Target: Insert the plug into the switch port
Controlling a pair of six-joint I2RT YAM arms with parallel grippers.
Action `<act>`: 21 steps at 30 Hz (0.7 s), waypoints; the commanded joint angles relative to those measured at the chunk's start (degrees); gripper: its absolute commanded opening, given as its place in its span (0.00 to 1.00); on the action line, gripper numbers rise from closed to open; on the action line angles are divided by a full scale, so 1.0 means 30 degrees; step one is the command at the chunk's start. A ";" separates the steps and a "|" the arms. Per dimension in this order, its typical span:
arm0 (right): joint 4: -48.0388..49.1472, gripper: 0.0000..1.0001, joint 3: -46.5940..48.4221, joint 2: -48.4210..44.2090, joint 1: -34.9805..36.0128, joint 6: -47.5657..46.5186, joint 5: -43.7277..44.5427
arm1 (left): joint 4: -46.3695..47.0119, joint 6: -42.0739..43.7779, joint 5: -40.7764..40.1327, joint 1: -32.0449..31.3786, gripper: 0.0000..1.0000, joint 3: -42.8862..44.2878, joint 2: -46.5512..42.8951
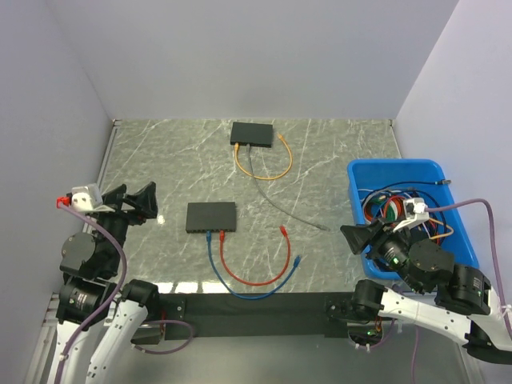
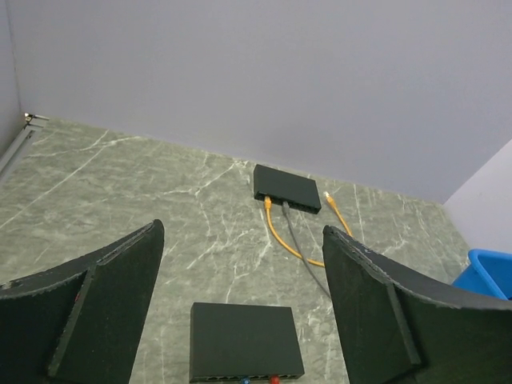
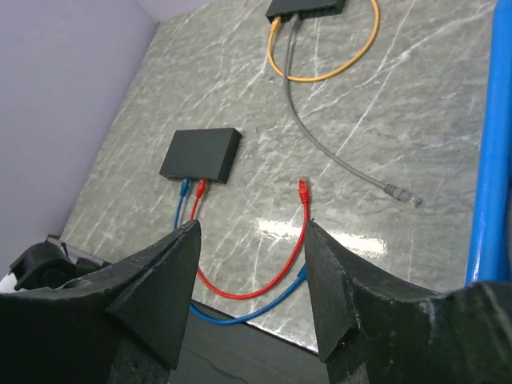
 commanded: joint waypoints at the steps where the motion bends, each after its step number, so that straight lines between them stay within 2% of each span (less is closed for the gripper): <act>1: 0.0299 0.62 -0.0029 0.0006 0.0032 -0.0059 0.0823 | 0.0240 -0.0121 -0.0038 0.0044 0.87 -0.0035 -0.0247; 11: 0.0620 0.63 -0.0088 0.1558 0.0061 -0.0644 -0.0113 | 0.0211 -0.0238 0.0284 0.0044 0.88 -0.0065 -0.0188; 21: 0.1089 0.68 -0.0117 0.0418 0.0090 -0.1143 -0.1227 | 0.0152 -0.0297 -0.0008 0.0015 0.89 -0.0094 -0.0217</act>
